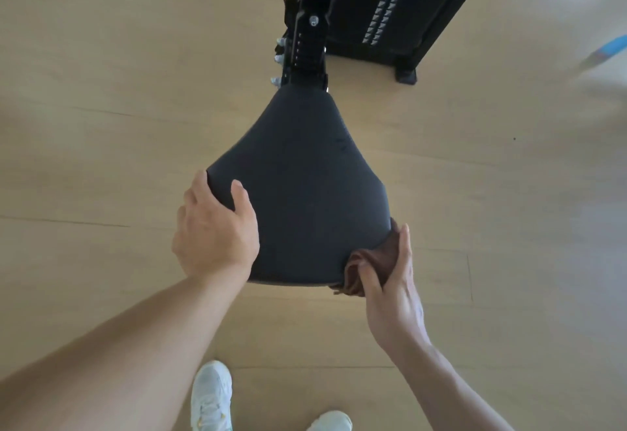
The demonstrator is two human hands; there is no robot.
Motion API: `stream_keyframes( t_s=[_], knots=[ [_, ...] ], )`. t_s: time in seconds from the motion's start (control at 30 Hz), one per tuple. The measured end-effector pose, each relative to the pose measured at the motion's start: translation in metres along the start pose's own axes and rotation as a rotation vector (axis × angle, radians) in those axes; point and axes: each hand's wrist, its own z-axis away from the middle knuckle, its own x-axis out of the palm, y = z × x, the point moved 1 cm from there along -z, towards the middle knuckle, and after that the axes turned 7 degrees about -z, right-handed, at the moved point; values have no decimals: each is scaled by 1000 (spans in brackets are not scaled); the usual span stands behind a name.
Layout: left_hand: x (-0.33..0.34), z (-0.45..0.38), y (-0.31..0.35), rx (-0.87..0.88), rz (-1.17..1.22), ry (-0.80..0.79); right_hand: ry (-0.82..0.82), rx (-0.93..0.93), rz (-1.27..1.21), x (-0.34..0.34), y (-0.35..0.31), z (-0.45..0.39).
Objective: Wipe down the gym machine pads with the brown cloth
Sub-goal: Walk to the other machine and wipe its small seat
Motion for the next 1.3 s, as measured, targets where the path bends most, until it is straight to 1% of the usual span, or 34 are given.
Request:
stream_keyframes(
  t_s=[0.1, 0.17, 0.27, 0.4, 0.43, 0.5, 0.53, 0.6, 0.73, 0.83, 0.97, 1.07, 1.13, 1.2, 1.23, 1.3],
  knots=[
    [1, -1, -1, -14, -30, 9, 120, 60, -136, 10, -7, -16],
    [2, -1, -1, -17, -39, 12, 157, 86, -81, 11, -14, -27],
    [2, 1, 0, -13, -62, 15, 146, 54, 115, 6, -34, -54],
    [2, -1, 1, -40, -75, 14, 131, -90, 313, 6, -79, -109],
    [2, -1, 1, -44, -77, 12, 99, -170, 351, 9, -93, -120],
    [2, -2, 1, -52, -73, 16, -21, -341, 444, 20, -121, -131],
    [2, -2, 2, -57, -71, 14, -79, -387, 494, 25, -130, -131],
    [1, -2, 3, -62, -69, 2, -123, -349, 535, 31, -129, -127],
    [1, -1, 2, -72, -66, -10, -9, -218, 626, 49, -100, -129],
    [3, -3, 1, -74, -85, -7, 23, -143, 593, 57, -115, -151],
    [4, -2, 0, -71, -71, 13, 75, -158, 524, 64, -141, -190],
    [6, -1, -1, -61, -78, 25, 72, -198, 457, 73, -152, -219],
    [8, -2, 0, -62, -88, 34, 25, -285, 383, 72, -156, -231],
    [7, -2, -1, -61, -80, 37, -76, -395, 265, 67, -153, -236],
    [7, -2, -1, -59, -76, 33, -136, -407, 210, 62, -149, -237],
    [6, -1, -1, -62, -76, 31, -228, -361, 146, 52, -138, -239]
  ],
)
